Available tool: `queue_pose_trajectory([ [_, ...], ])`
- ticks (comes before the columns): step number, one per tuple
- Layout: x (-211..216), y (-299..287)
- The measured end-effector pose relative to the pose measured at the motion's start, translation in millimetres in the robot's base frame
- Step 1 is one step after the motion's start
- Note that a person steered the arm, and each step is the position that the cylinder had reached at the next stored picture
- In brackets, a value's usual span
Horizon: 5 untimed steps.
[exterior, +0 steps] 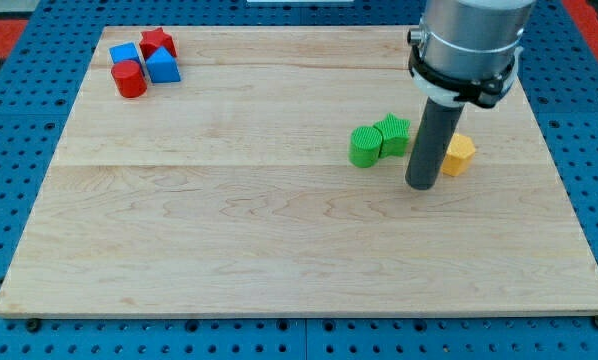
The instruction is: Place the yellow blocks to the right side of green star
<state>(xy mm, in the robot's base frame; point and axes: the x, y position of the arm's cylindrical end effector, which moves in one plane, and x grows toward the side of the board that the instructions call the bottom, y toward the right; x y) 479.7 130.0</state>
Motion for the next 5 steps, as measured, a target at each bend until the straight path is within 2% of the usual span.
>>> queue_pose_trajectory([
  [1,3,45],
  [2,-28,79],
  [4,-60,28],
  [5,-25,84],
])
